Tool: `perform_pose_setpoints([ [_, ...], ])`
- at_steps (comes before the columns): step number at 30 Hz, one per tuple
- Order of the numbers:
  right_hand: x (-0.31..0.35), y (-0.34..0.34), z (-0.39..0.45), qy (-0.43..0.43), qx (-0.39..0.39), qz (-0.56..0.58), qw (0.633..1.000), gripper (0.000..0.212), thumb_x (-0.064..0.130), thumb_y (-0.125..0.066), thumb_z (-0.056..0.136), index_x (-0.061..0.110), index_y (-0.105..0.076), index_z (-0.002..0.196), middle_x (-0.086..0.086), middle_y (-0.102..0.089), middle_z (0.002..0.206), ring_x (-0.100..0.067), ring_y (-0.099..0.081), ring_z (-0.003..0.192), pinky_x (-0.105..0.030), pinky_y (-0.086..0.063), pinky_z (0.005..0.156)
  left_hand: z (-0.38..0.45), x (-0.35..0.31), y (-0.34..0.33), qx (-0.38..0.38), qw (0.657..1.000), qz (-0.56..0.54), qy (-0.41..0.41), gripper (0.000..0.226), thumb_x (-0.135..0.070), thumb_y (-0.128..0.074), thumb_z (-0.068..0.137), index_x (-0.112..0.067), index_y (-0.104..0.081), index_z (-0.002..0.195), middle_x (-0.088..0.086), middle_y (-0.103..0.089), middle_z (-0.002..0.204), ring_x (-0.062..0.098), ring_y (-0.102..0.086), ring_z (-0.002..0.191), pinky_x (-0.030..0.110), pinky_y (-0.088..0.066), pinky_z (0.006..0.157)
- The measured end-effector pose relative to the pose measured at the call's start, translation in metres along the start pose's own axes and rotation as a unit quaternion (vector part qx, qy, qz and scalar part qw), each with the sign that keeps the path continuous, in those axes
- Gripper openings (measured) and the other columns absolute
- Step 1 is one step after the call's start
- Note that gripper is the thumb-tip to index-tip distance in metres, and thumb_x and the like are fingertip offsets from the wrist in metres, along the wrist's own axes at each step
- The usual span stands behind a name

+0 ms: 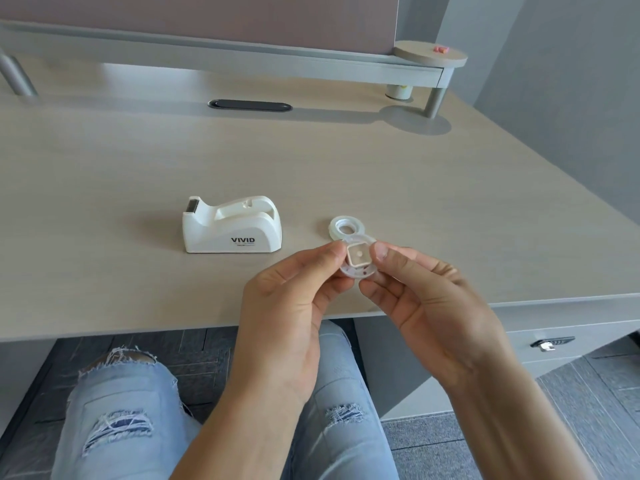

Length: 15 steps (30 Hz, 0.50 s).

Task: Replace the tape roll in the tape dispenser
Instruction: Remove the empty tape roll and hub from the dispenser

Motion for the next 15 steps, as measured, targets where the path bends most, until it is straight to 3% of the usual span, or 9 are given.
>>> perform_pose_setpoints([
  [15, -0.010, 0.009, -0.008, -0.007, -0.008, 0.023, 1.000, 0.015, 0.018, -0.080, 0.070, 0.008, -0.082, 0.082, -0.009, -0.082, 0.084, -0.014, -0.072, 0.071, -0.023, -0.061, 0.069, -0.009, 0.012, -0.002, -0.009, 1.000, -0.006, -0.006, 0.020, -0.005, -0.069, 0.092, -0.007, -0.080, 0.075, 0.008, -0.079, 0.075, 0.014, -0.071, 0.072, 0.024, -0.060, 0.072],
])
Point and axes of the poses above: each hand's wrist, its own z-axis towards the middle knuckle, its own y-axis out of the back of the hand, x = y × z, the point moved 3 cm from there along z, towards the middle knuckle
